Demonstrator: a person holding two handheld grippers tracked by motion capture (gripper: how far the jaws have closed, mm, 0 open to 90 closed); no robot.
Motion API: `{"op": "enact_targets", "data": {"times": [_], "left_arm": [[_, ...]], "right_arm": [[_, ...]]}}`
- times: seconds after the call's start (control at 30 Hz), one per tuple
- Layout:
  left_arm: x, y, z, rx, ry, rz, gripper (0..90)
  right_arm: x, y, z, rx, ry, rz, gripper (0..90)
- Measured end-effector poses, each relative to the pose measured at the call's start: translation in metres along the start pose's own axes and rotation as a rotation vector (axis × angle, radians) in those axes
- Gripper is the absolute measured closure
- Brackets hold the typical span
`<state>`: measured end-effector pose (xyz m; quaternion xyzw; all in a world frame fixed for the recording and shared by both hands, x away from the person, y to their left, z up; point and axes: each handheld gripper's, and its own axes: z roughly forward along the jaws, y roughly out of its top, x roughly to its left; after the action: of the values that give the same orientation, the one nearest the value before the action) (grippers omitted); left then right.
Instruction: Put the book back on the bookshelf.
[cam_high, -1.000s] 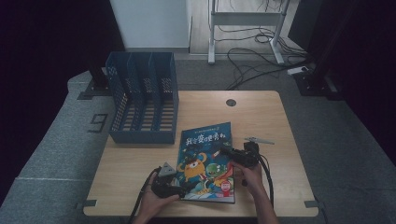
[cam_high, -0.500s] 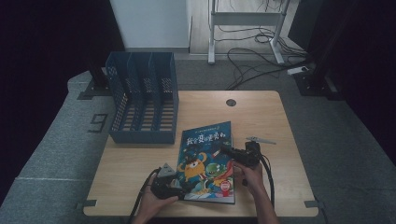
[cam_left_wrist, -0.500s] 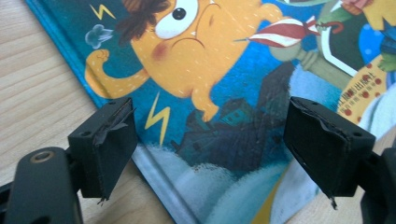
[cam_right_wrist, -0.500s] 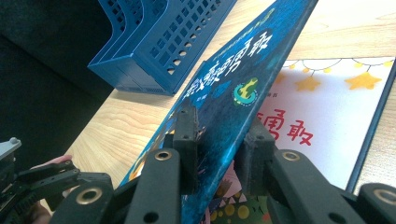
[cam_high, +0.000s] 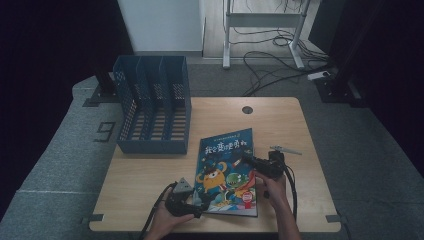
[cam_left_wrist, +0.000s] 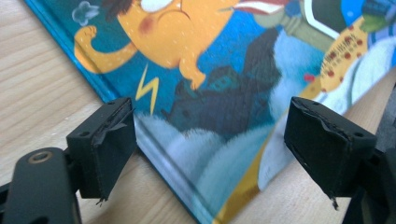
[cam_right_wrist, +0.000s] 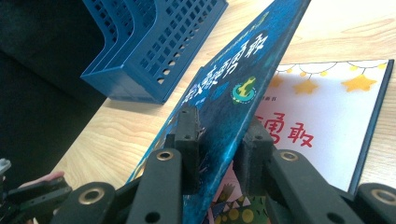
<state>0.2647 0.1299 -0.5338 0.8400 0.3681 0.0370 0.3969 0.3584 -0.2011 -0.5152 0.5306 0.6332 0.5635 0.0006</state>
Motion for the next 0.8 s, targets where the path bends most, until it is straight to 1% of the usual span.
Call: {"op": "enact_targets", "data": {"times": [0.23, 0.3, 0.33, 0.37, 0.47, 0.57, 0.8], "left_arm": [[-0.005, 0.000, 0.002, 0.017, -0.014, 0.016, 16.2], [-0.008, 0.000, 0.006, 0.049, -0.012, 0.046, 14.6], [-0.011, -0.001, 0.008, 0.052, -0.008, 0.058, 13.9], [-0.012, -0.001, 0.008, 0.044, -0.003, 0.063, 13.0], [-0.012, -0.001, 0.009, 0.039, -0.008, 0.049, 14.1], [-0.011, -0.002, 0.010, 0.042, -0.015, 0.038, 13.2], [-0.011, -0.002, 0.012, 0.051, -0.008, 0.038, 12.2]], "right_arm": [[-0.005, 0.002, -0.006, -0.011, -0.009, 0.010, 72.7], [-0.006, 0.002, -0.007, -0.015, -0.010, 0.011, 72.7], [-0.006, 0.002, -0.007, -0.015, -0.011, 0.014, 72.8], [-0.007, 0.003, -0.008, -0.015, -0.013, 0.013, 72.8], [-0.008, 0.003, -0.010, -0.020, -0.019, 0.014, 72.8], [-0.008, 0.003, -0.011, -0.022, -0.021, 0.011, 72.8], [-0.009, 0.004, -0.012, -0.025, -0.026, 0.011, 72.8]]}}
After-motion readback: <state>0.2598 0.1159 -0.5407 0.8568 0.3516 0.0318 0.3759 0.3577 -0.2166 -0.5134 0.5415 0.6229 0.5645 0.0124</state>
